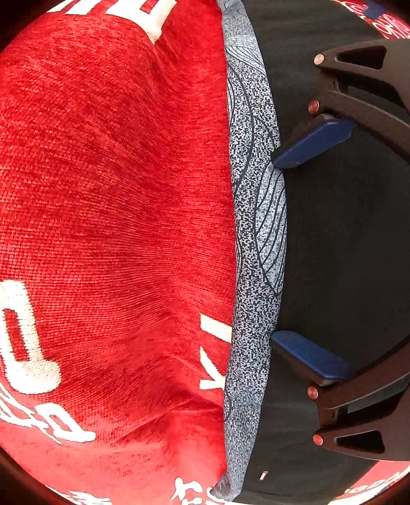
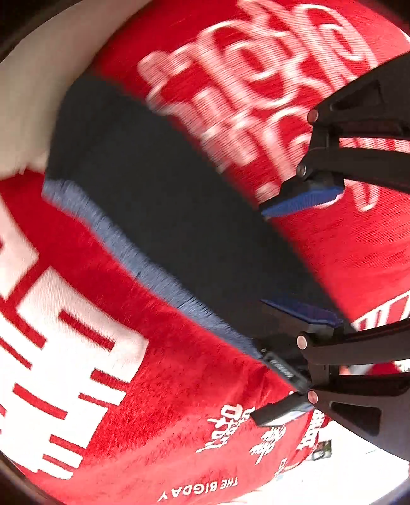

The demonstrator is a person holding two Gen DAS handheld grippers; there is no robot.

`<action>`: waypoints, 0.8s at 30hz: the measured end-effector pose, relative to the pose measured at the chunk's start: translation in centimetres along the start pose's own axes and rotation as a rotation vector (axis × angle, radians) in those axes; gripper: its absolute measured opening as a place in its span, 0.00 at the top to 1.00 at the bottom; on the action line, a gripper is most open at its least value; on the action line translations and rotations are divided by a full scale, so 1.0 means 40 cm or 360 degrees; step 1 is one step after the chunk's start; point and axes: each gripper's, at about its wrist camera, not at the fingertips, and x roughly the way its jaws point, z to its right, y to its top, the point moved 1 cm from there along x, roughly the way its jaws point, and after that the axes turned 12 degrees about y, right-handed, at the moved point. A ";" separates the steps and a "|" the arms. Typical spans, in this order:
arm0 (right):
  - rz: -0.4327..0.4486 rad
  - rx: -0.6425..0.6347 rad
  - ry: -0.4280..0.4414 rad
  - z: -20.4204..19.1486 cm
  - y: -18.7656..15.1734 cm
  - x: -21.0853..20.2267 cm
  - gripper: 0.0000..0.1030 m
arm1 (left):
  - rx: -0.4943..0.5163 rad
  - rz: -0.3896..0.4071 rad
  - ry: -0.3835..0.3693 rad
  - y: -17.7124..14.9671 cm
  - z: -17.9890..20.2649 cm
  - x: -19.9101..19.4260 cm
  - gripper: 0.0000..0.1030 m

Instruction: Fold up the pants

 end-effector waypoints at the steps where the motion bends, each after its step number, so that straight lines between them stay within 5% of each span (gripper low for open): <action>1: 0.0009 0.0028 0.0005 0.016 -0.011 -0.011 0.44 | 0.0002 -0.0008 0.0000 0.000 0.005 -0.006 0.00; 8: 0.0186 0.0178 0.0081 0.092 -0.003 -0.049 0.43 | 0.0046 -0.0195 0.0037 0.017 0.042 -0.069 0.00; 15: 0.0313 0.0240 0.0175 0.135 0.063 -0.055 0.44 | 0.0294 -0.0102 -0.0123 -0.073 0.241 -0.217 0.00; 18: 0.0378 0.0289 0.0247 0.160 0.083 -0.060 0.44 | 0.0411 -0.0195 -0.0113 -0.134 0.344 -0.189 0.00; 24: 0.0486 0.0282 0.0303 0.170 0.152 -0.039 0.44 | 0.0319 -0.0083 -0.0119 -0.169 0.342 -0.191 0.00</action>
